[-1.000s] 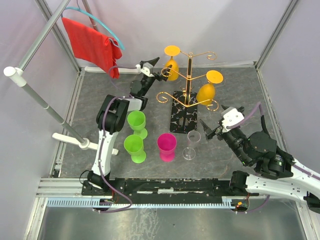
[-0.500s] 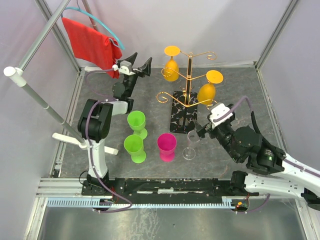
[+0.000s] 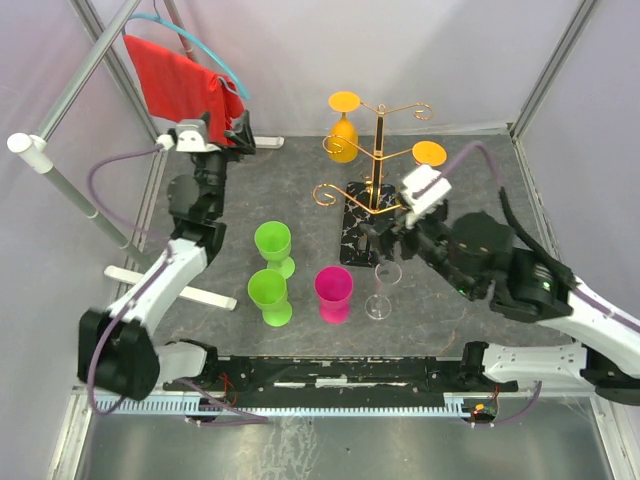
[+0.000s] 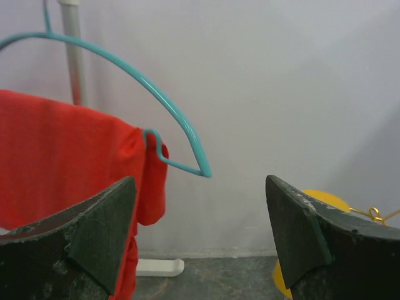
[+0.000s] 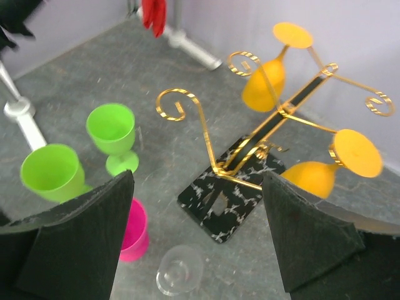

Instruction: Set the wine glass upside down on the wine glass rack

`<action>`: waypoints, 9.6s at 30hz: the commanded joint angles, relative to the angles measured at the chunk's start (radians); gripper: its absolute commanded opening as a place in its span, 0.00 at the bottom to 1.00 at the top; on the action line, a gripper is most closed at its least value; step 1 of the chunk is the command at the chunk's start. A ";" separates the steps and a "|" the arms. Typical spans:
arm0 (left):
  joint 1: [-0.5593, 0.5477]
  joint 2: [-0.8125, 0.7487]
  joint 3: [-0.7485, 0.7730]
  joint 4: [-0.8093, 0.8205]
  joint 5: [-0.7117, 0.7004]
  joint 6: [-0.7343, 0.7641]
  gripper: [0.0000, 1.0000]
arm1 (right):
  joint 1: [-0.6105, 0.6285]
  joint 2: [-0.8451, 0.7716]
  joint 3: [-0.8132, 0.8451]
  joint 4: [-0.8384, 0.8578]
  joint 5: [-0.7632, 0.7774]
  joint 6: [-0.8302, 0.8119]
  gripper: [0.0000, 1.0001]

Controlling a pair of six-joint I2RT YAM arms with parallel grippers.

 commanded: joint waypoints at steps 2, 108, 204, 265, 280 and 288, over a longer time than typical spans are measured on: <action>0.004 -0.235 0.166 -0.655 -0.065 0.000 0.90 | 0.004 0.198 0.182 -0.124 -0.162 0.071 0.90; 0.004 -0.739 0.116 -1.195 0.001 -1.529 0.98 | -0.016 0.452 -0.013 1.088 -0.318 -0.245 0.01; 0.005 -0.185 0.086 -0.394 0.270 0.055 0.03 | 0.140 -0.112 -0.165 0.220 0.225 -0.069 1.00; -0.127 0.663 0.333 0.415 0.879 -0.237 0.03 | 0.139 -0.174 -0.156 0.076 0.381 -0.072 1.00; -0.071 0.666 0.245 0.532 0.639 -0.271 0.03 | 0.140 -0.161 -0.145 0.062 0.385 -0.052 1.00; -0.056 0.569 0.131 0.575 0.656 -0.214 0.03 | 0.139 -0.149 -0.153 0.072 0.390 -0.054 1.00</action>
